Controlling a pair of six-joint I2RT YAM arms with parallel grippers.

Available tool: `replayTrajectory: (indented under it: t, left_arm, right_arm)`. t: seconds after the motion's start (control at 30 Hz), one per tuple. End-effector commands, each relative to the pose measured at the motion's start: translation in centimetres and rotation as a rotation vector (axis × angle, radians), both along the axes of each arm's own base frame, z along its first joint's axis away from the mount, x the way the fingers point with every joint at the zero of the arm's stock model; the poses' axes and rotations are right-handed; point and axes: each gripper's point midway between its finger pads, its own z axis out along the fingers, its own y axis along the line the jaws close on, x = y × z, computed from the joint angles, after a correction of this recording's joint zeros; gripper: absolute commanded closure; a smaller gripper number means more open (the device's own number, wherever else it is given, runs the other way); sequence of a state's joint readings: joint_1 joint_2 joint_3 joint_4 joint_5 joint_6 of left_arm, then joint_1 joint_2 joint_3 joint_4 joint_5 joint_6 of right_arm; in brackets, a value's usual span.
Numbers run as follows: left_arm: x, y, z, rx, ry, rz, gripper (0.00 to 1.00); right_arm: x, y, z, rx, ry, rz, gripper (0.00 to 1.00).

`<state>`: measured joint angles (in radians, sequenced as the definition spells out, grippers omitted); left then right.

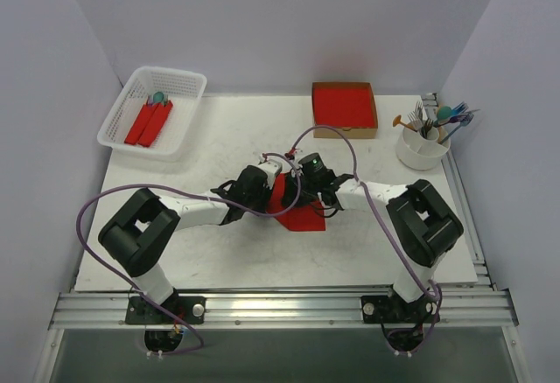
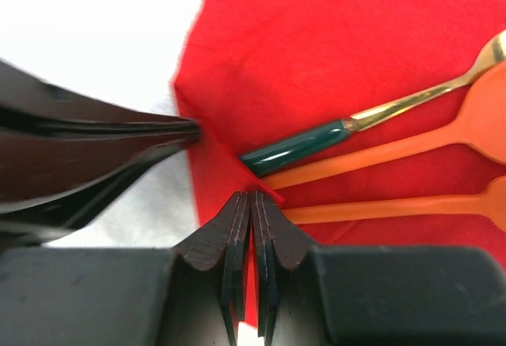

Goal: Place the utensils on the paper napkin and roll it up
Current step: Roll the napkin at the center of the board.

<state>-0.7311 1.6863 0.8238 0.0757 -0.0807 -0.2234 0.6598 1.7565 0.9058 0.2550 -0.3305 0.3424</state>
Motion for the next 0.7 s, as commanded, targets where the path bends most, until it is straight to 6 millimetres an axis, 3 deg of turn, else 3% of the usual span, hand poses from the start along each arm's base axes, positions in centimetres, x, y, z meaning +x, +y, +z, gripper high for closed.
replayTrajectory:
  t: [0.0,0.17,0.43,0.67]
  left_arm:
    - [1.1,-0.9,1.2,-0.039,-0.029,-0.002,0.98]
    - [1.0,-1.1,1.0,-0.034,-0.019,-0.013,0.98]
    - [1.1,-1.2,0.9,-0.029,-0.014,-0.02,0.98]
    - [1.2,-1.2,1.0,-0.03,-0.015,-0.023,0.98]
  right_arm:
    - [0.1,1.2,4.4,0.111,-0.049,0.005,0.92]
    - [-1.0,2.1,5.4,0.184,-0.032,0.028,0.92]
    - [-2.9,3.4,3.6,0.226,0.045,0.057,0.92]
    - [-3.1,3.4,1.6,0.214,0.074,0.047,0.93]
